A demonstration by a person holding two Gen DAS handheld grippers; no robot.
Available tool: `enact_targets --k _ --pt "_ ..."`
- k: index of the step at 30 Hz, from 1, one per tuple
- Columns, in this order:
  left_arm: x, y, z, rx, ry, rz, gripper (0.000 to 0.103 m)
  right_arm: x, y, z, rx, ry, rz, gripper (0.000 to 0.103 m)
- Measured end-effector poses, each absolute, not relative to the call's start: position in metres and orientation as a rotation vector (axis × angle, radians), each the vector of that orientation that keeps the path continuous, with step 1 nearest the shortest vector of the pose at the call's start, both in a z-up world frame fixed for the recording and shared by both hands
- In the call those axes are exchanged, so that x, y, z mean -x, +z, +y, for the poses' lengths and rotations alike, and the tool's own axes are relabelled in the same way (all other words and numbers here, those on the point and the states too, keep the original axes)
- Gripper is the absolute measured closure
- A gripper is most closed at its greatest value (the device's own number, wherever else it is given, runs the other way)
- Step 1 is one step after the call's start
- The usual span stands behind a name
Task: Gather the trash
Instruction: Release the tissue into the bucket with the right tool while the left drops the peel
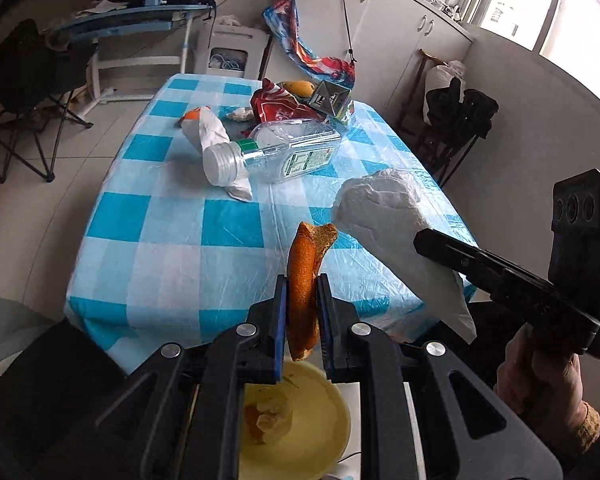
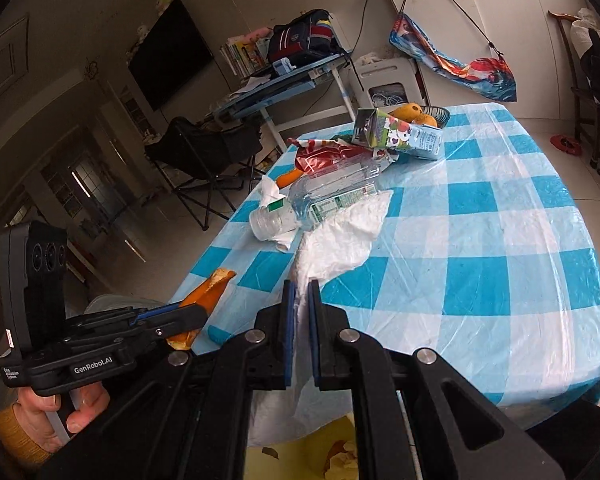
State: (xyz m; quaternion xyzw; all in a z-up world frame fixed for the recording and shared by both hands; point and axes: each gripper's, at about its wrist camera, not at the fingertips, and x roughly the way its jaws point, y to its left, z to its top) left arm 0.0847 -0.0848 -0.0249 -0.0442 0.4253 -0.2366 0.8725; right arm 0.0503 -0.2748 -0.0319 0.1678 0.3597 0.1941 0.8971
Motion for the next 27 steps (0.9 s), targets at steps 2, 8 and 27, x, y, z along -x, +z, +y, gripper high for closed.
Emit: enact_targets --k 2,8,27 --pt "-0.068 -0.030 -0.070 0.106 -0.477 0.900 0.089 -0.036 -0.045 -0.252 -0.314 0.454 0.815 0.094" --pt "-0.033 -0.057 -0.049 0.109 -0.433 0.962 0.089 -0.009 -0.096 -0.194 -0.173 0.538 1.079 0.094" --pt "-0.024 -0.122 -0.057 0.060 -0.392 1.173 0.058 -0.025 -0.093 -0.231 -0.276 0.256 0.962 0.037"
